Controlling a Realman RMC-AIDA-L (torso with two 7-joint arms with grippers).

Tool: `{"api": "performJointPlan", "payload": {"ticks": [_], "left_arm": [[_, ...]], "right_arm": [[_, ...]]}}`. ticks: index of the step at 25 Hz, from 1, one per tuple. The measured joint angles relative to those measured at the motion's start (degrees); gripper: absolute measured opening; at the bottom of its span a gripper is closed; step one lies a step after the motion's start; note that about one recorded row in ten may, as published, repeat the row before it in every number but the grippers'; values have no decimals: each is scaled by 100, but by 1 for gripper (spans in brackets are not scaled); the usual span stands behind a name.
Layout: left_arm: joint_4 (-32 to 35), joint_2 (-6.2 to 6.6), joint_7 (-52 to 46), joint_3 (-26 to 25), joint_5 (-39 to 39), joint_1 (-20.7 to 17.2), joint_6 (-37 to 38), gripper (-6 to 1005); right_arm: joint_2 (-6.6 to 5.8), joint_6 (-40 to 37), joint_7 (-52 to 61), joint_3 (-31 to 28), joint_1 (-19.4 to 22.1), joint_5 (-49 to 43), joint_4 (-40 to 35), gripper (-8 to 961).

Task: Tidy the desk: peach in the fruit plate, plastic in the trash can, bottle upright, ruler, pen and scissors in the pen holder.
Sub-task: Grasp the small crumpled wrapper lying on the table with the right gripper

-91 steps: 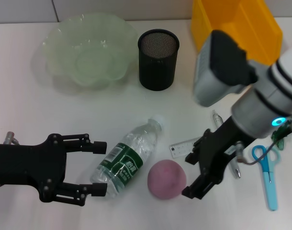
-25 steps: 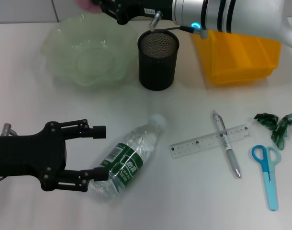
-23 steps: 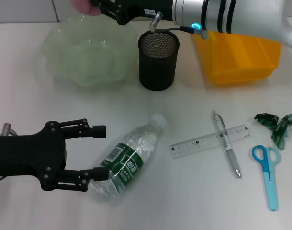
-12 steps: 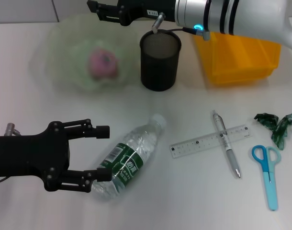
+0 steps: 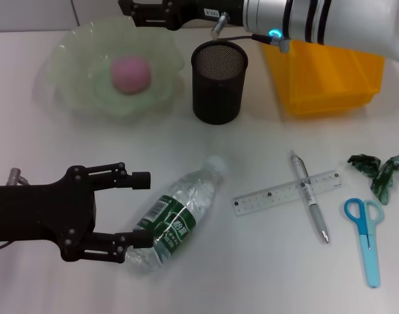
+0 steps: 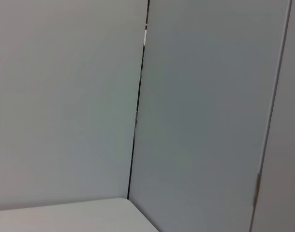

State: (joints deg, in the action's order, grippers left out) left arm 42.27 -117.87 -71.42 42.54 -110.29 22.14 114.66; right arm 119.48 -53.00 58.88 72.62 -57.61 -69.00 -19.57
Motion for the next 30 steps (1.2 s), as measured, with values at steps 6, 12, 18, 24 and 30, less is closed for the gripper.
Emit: {"api": "performJointPlan", "payload": {"ticks": [6, 12, 18, 24, 30], "left_arm": [[0, 1, 0, 0, 0, -4, 3, 845], [0, 24, -19, -1, 0, -8, 4, 845], [0, 15, -27, -1, 0, 29, 3, 845], [0, 5, -26, -1, -2, 73, 3, 845], [0, 0, -38, -1, -10, 129, -3, 845]], "right_arm": [[-159, -636, 1715, 86, 707, -945, -1300, 840], [-106, -1896, 4862, -19, 1910, -4221, -4299, 839], [7, -4158, 6679, -364, 2474, -6475, -6388, 838], [3, -4785, 7031, -506, 2499, -7649, -6517, 838], [9, -4355, 7122, -661, 2618, -8534, -6242, 839]]}}
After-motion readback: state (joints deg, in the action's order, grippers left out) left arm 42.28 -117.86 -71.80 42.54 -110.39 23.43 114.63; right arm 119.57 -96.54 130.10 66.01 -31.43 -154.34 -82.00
